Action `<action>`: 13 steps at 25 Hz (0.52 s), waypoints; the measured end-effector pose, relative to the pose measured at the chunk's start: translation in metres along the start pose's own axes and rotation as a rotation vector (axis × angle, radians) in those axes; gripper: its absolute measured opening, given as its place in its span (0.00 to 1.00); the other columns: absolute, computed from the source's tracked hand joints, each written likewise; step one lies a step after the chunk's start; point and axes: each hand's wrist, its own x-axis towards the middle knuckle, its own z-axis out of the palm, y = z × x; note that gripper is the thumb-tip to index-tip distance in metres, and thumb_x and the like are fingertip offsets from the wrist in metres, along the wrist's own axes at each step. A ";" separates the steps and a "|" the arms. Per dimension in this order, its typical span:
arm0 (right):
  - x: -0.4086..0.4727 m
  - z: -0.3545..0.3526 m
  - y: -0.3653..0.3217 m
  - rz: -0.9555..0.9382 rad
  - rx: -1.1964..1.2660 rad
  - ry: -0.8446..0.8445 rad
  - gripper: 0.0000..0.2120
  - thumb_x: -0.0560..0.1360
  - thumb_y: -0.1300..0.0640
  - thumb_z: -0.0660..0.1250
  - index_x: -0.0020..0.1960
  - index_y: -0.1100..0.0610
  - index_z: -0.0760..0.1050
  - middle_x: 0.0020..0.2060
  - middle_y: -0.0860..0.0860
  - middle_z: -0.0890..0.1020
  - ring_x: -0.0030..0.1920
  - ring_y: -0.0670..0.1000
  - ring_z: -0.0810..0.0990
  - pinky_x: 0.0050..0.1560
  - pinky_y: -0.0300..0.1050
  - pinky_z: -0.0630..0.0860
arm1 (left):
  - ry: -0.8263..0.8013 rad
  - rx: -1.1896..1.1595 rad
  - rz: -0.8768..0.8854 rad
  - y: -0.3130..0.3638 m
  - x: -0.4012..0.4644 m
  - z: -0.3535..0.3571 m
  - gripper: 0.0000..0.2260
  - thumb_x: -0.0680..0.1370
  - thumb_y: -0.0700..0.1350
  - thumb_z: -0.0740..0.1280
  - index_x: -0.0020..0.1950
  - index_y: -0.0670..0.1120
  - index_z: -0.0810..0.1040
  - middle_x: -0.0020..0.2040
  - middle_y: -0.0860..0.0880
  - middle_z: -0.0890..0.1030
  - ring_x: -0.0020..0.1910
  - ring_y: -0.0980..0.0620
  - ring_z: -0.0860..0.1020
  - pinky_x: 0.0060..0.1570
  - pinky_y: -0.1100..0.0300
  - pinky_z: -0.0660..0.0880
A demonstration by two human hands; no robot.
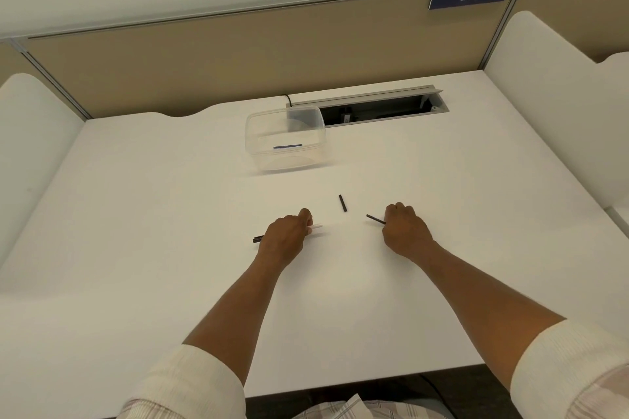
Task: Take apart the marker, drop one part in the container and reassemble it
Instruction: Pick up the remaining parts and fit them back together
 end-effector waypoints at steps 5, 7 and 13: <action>-0.001 -0.005 -0.032 -0.087 0.255 -0.064 0.08 0.73 0.64 0.53 0.47 0.53 0.66 0.41 0.55 0.77 0.40 0.59 0.74 0.37 0.47 0.67 | 0.020 0.026 0.003 -0.003 0.000 0.005 0.09 0.80 0.40 0.57 0.55 0.49 0.74 0.45 0.45 0.81 0.37 0.42 0.73 0.35 0.55 0.66; -0.004 -0.004 -0.042 -0.111 0.283 -0.075 0.09 0.73 0.63 0.53 0.46 0.52 0.68 0.39 0.53 0.78 0.40 0.58 0.75 0.36 0.46 0.67 | 0.022 0.019 0.002 -0.004 -0.001 0.005 0.09 0.80 0.39 0.57 0.54 0.49 0.74 0.43 0.44 0.80 0.37 0.41 0.73 0.34 0.55 0.65; -0.009 -0.002 -0.057 -0.128 0.363 -0.098 0.08 0.73 0.59 0.57 0.44 0.48 0.72 0.40 0.47 0.80 0.41 0.54 0.77 0.39 0.45 0.70 | 0.025 -0.010 -0.004 -0.005 -0.004 0.008 0.11 0.79 0.40 0.58 0.55 0.51 0.75 0.43 0.44 0.80 0.39 0.40 0.75 0.36 0.53 0.69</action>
